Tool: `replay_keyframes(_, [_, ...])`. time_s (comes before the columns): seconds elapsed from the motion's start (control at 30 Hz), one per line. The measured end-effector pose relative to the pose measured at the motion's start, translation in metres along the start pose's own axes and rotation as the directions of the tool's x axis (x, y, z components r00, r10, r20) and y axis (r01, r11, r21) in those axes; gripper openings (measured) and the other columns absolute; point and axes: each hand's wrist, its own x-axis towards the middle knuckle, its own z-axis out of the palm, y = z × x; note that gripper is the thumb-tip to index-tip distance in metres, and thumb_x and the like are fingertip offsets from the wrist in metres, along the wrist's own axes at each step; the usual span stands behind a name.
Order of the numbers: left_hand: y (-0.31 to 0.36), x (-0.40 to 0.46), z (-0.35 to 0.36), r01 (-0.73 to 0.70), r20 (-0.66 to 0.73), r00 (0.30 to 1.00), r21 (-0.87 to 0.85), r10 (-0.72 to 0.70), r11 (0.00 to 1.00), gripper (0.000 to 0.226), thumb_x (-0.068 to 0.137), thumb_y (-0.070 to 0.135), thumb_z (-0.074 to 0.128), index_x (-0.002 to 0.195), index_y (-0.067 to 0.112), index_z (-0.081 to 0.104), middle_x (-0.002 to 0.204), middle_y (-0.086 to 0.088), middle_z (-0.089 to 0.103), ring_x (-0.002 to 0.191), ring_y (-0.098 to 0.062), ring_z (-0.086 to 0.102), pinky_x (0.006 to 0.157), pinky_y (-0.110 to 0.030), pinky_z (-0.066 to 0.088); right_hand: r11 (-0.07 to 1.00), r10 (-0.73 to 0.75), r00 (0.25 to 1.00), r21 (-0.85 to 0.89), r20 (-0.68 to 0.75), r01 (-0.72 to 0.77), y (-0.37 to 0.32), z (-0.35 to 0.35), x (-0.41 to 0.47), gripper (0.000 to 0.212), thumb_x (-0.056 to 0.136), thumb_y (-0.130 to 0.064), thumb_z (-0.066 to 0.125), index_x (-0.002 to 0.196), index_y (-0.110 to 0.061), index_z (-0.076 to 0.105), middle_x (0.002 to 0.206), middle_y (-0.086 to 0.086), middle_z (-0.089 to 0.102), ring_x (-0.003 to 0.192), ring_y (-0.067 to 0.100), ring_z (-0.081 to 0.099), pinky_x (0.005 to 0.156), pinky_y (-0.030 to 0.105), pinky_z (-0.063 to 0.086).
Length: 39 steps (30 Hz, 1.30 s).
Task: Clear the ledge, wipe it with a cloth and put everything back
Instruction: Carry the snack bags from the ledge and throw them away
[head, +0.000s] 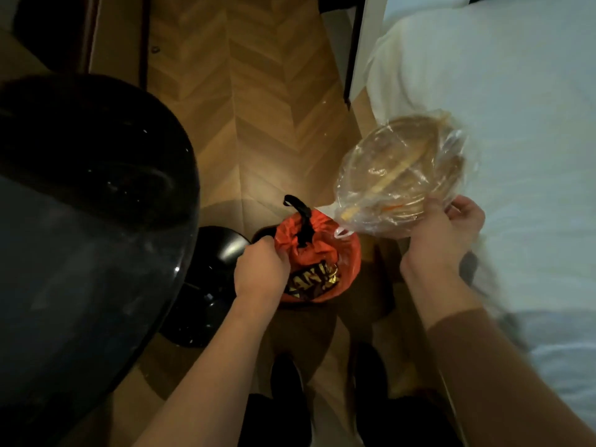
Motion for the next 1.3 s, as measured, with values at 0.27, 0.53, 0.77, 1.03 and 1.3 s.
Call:
replay_keyframes(0.27, [-0.076,0.097,0.137,-0.061,-0.238,0.97,0.002,0.059,0.998,0.023,0.097,0.025,0.053,0.079,0.013,0.059,0.065,0.005,0.05,0.061,-0.018,0.052,0.057,-0.028,0.038,0.989,0.023,0.988,0.143,0.151,-0.045,0.2,0.038,0.07,0.021,0.093,-0.009,0.064,0.101,-0.022,0.05,0.11,0.007,0.062,0.094,0.015,0.065,0.093,0.037,0.056])
replay_keyframes(0.53, [-0.127,0.156,0.195,-0.127,-0.062,0.988,0.219,0.143,0.968,0.016,0.089,0.018,0.059,0.075,0.014,0.066,0.069,-0.005,0.061,0.062,-0.021,0.057,0.048,-0.028,0.033,0.979,-0.035,0.964,0.204,0.262,-0.02,0.31,0.07,0.099,0.023,0.094,-0.007,0.063,0.095,-0.023,0.048,0.096,-0.002,0.057,0.077,0.004,0.059,0.074,0.017,0.049])
replay_keyframes(0.77, [-0.112,0.158,0.241,-0.209,0.127,0.977,0.38,0.173,0.901,0.021,0.088,0.008,0.054,0.068,0.015,0.051,0.076,-0.006,0.057,0.058,-0.017,0.048,0.046,-0.029,0.032,0.976,-0.024,0.945,0.211,0.325,-0.048,0.306,0.072,0.104,0.021,0.095,-0.007,0.063,0.096,-0.023,0.048,0.099,-0.002,0.059,0.083,0.008,0.061,0.076,0.021,0.052])
replay_keyframes(1.03, [-0.131,0.181,0.282,-0.153,0.108,0.987,0.468,0.115,0.871,0.025,0.097,0.002,0.047,0.074,0.01,0.052,0.101,-0.01,0.067,0.08,-0.022,0.059,0.063,-0.032,0.043,0.977,0.032,0.912,0.18,0.41,-0.115,0.303,0.07,0.125,0.021,0.094,-0.005,0.063,0.098,-0.021,0.051,0.108,0.004,0.064,0.09,0.014,0.068,0.079,0.026,0.058])
replay_keyframes(1.3, [-0.131,0.192,0.29,-0.147,0.243,0.97,0.566,0.006,0.811,0.019,0.1,0.01,0.048,0.111,0.006,0.064,0.119,-0.011,0.063,0.108,-0.026,0.063,0.074,-0.031,0.045,0.982,0.06,0.873,0.13,0.485,-0.14,0.303,0.075,0.138,0.02,0.091,-0.003,0.065,0.096,-0.019,0.053,0.097,0.003,0.067,0.074,0.01,0.069,0.063,0.022,0.054])
